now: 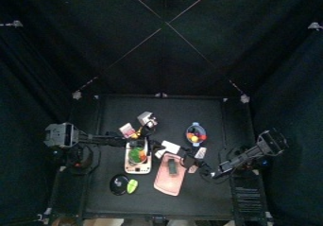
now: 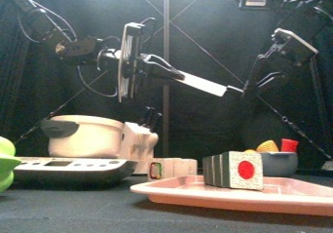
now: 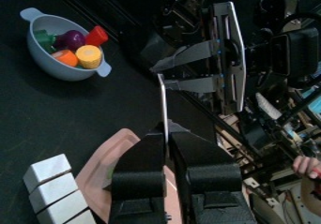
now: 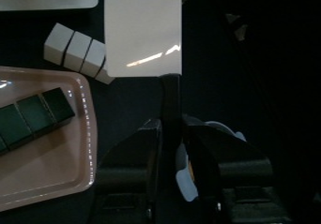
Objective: Grab cleaver with other hand
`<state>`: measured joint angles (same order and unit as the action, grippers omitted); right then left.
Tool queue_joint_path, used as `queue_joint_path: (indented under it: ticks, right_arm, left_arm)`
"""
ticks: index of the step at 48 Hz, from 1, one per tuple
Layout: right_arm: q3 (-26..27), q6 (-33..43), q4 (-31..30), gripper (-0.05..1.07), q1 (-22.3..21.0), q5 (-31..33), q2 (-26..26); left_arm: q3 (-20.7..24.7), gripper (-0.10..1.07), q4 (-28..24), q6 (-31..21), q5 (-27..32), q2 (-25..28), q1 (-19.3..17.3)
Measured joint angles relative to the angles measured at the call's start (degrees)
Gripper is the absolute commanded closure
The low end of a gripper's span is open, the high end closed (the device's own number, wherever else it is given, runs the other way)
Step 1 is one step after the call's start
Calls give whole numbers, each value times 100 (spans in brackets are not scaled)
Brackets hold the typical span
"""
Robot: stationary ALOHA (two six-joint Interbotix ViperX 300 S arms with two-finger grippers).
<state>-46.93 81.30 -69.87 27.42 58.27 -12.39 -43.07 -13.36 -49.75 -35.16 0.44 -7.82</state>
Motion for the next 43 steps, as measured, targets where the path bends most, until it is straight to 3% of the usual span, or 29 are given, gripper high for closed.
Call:
queue_joint_path:
  ticks: [14,34,43]
  right_arm:
    - [0,26,167,2,-176,-1028,-79]
    - [-229,26,448,2,-334,-1143,-642]
    - [-422,9,466,2,-387,-1213,-1151]
  left_arm:
    - [0,61,-316,0,0,-9,0]
    - [-26,61,-510,-9,0,-9,0]
    - [-105,61,-598,44,-18,-9,9]
